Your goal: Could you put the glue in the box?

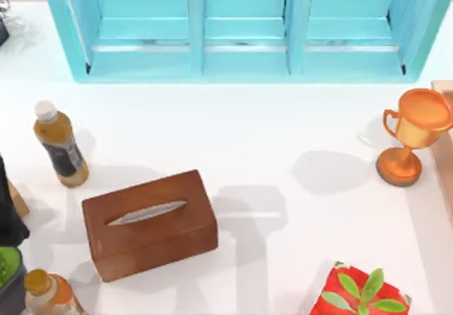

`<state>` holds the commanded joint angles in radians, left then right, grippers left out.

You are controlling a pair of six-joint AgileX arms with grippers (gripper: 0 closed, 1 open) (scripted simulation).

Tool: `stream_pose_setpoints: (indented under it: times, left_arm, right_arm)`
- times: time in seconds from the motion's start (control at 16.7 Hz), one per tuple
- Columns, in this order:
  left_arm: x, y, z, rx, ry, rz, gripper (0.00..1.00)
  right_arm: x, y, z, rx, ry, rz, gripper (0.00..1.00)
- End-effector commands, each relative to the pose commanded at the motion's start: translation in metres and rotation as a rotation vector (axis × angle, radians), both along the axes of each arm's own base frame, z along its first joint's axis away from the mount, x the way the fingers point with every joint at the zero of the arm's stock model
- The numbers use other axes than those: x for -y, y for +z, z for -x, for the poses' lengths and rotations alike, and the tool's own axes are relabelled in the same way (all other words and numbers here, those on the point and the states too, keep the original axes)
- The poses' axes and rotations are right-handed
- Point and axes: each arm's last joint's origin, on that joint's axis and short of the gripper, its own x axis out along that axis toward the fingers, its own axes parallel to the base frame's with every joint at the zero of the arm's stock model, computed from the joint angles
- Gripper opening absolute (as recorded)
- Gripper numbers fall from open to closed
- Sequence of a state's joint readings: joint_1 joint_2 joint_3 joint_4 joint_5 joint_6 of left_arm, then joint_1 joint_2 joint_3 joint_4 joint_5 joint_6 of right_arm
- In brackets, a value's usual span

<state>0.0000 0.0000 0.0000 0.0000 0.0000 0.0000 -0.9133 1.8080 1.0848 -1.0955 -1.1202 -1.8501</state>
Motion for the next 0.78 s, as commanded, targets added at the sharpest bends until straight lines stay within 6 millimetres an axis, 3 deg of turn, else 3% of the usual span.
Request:
stream_pose_setpoints:
  times: [0.78]
  left_arm:
    - [0.0,0.0,0.0,0.0,0.0,0.0,1.0]
  right_arm:
    - [-0.015,-0.016,-0.02,0.022,-0.001,0.02,0.0]
